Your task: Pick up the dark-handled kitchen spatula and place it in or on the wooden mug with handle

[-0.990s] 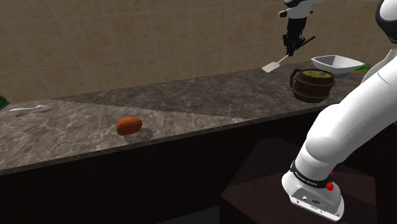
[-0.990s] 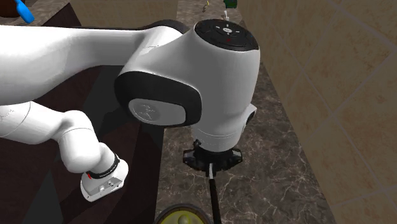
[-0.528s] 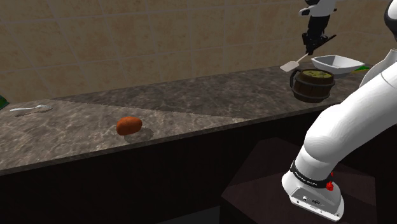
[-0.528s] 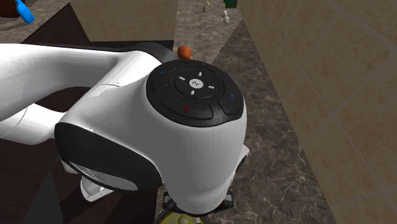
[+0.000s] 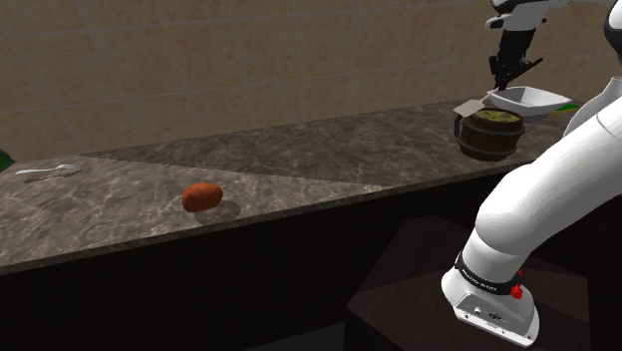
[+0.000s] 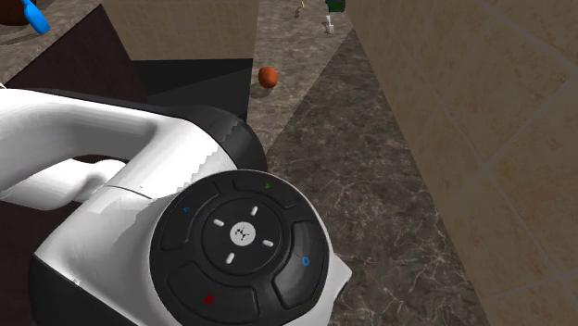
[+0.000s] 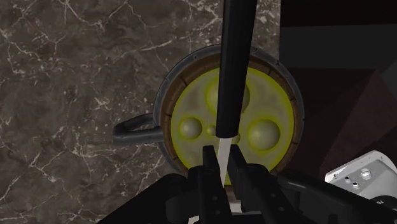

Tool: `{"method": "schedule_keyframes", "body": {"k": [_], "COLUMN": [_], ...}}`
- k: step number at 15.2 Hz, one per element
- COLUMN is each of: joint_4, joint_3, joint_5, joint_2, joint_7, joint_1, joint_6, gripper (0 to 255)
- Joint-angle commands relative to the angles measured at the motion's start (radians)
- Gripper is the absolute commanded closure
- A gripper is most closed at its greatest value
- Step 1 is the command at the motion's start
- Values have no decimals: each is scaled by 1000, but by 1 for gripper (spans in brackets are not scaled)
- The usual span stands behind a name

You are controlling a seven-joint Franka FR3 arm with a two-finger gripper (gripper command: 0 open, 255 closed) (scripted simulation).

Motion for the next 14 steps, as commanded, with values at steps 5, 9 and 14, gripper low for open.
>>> {"method": "schedule_keyframes", "body": {"k": [5,9,14], "joint_4": [-85,-137,-173], "joint_3": [-11,-23,-34], "joint_5": [-16,-24,-28], "joint_2": [-13,-14,-12], "joint_7": [13,20,23], "joint_1": [-9,-11,-12], "joint_6": [75,127,165], "gripper": [255,255,255]}}
